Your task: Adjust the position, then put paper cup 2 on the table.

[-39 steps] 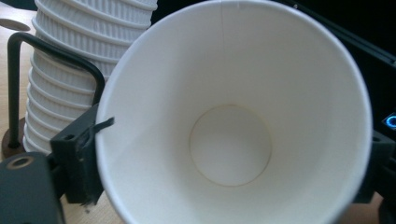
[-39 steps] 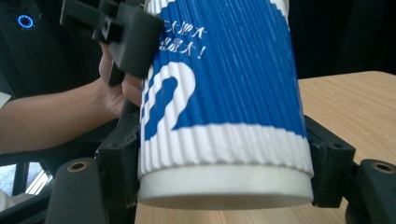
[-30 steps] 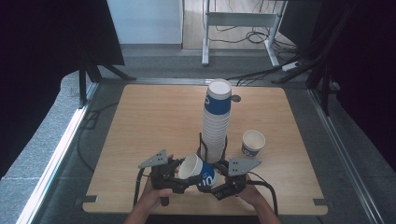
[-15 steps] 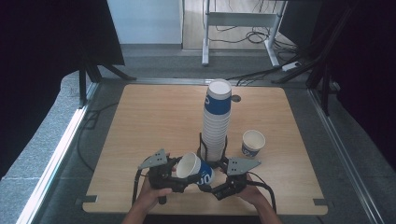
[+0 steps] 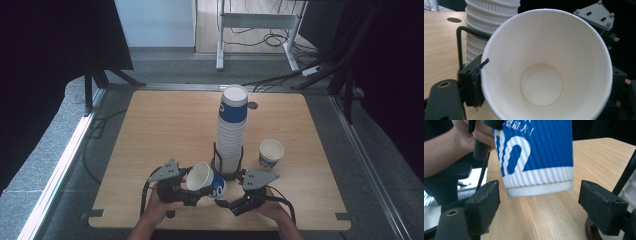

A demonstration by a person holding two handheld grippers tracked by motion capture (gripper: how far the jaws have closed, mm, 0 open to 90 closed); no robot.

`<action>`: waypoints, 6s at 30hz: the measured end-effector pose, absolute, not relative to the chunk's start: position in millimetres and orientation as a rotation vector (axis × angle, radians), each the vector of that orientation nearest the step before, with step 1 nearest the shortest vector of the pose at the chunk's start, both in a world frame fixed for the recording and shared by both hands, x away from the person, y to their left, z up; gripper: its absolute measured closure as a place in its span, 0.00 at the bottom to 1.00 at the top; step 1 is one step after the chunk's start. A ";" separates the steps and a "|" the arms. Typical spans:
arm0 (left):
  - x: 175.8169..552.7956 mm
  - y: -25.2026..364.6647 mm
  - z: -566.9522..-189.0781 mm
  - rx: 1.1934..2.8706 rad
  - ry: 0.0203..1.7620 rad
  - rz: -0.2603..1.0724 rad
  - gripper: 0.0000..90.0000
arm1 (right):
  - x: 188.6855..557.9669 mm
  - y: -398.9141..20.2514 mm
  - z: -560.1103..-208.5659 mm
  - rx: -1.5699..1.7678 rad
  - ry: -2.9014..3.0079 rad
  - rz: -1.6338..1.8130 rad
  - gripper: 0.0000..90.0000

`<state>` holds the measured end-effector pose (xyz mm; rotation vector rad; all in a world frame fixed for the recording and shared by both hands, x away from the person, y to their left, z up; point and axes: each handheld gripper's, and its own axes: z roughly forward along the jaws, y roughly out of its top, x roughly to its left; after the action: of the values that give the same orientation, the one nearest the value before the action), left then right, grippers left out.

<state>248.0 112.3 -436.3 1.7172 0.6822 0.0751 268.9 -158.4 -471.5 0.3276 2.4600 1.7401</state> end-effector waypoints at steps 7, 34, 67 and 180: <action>247.4 110.9 -435.0 1.762 0.699 0.125 0.18 | 266.5 -157.1 -473.3 0.320 2.478 1.671 0.19; 238.1 83.6 -439.9 2.063 0.705 0.353 0.18 | 259.1 -139.7 -483.1 0.283 2.510 1.491 0.18; 231.2 63.4 -449.6 2.252 0.612 0.447 0.15 | 252.5 -121.7 -499.2 0.211 2.477 1.373 0.30; 251.1 97.8 -442.3 2.072 0.760 0.424 0.18 | 266.2 -335.8 -433.9 0.822 1.796 1.473 0.30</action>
<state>251.1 97.8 -442.3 2.0721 0.7595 0.4244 266.2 -335.8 -433.9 0.8217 1.7958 1.4726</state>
